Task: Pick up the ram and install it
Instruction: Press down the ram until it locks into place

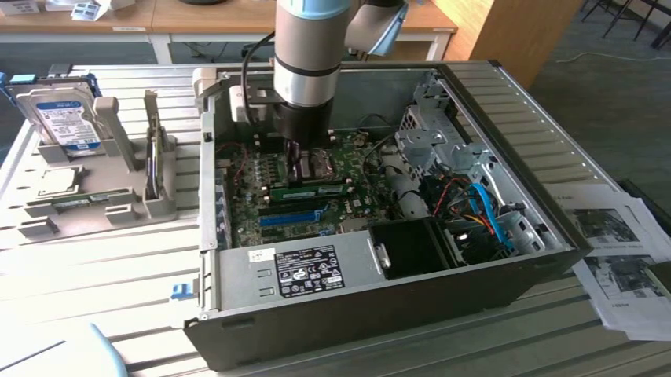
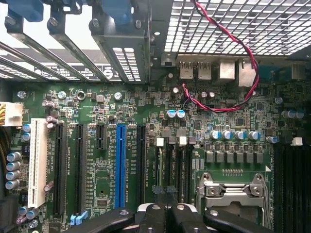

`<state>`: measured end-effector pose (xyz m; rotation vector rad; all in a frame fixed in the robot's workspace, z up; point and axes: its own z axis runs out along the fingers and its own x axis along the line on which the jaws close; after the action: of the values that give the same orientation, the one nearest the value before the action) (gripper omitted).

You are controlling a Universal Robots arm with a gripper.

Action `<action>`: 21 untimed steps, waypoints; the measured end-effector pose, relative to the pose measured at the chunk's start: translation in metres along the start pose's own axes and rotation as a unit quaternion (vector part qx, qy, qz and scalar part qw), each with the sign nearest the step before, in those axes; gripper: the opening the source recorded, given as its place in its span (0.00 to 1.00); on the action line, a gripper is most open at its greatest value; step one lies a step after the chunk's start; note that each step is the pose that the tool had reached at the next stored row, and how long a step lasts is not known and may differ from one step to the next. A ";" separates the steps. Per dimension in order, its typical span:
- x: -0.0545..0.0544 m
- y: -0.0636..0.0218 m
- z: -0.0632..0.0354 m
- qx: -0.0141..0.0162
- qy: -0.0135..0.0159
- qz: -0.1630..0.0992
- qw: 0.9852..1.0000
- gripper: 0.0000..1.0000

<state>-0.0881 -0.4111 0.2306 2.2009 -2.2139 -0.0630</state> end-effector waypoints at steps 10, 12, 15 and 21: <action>0.000 -0.0001 0.0017 0.000 0.000 0.000 1.000 0.09; 0.000 -0.0001 0.0022 0.000 0.000 0.000 1.000 0.09; 0.000 -0.0001 0.0027 0.000 0.000 0.000 1.000 0.09; 0.000 -0.0001 0.0033 0.000 0.000 0.000 1.000 0.09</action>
<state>-0.0881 -0.4110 0.2272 2.2011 -2.2141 -0.0632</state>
